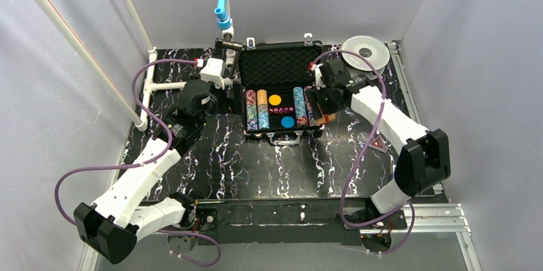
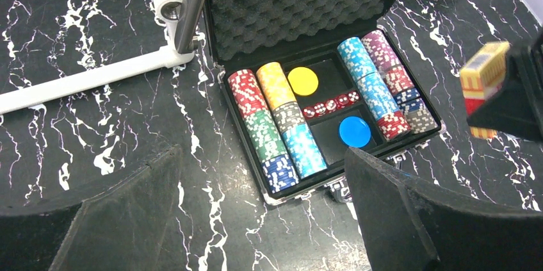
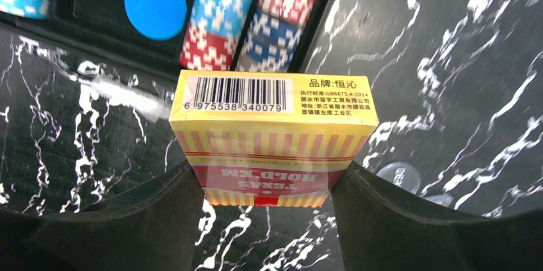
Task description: Pack up texas hold em set
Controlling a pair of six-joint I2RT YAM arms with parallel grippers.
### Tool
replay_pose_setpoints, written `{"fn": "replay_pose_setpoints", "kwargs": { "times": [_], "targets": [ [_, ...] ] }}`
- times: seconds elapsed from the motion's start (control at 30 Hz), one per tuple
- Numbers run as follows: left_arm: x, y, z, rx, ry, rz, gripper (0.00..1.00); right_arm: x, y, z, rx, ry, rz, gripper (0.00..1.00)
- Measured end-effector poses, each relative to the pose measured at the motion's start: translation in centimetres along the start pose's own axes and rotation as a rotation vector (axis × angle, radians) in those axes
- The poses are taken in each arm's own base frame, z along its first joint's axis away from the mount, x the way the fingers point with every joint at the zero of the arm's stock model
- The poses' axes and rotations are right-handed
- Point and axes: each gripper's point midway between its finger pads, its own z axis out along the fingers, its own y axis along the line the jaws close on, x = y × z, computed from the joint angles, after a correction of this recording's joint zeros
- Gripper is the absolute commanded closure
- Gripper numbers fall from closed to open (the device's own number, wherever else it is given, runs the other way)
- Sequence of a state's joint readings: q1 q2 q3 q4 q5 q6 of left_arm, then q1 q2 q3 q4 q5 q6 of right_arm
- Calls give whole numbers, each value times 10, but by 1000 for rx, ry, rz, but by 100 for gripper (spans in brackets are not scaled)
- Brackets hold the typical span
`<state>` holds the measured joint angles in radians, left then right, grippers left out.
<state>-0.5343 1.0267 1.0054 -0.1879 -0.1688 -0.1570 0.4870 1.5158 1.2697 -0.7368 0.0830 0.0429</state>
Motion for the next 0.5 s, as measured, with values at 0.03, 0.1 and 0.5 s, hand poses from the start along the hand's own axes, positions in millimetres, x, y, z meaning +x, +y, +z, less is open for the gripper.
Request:
{"fn": "replay_pose_setpoints", "kwargs": {
  "times": [0.03,0.1,0.5],
  "targets": [
    [0,0,0,0,0,0,0,-9,0,1,-3,-1,-25,99],
    [0,0,0,-1,0,0,1,-26,3,4,-15,-9,-88,99],
    [-4,6,-3,-33,-19,-1,5,-34,65,34,-97,59,-731,99]
  ]
}}
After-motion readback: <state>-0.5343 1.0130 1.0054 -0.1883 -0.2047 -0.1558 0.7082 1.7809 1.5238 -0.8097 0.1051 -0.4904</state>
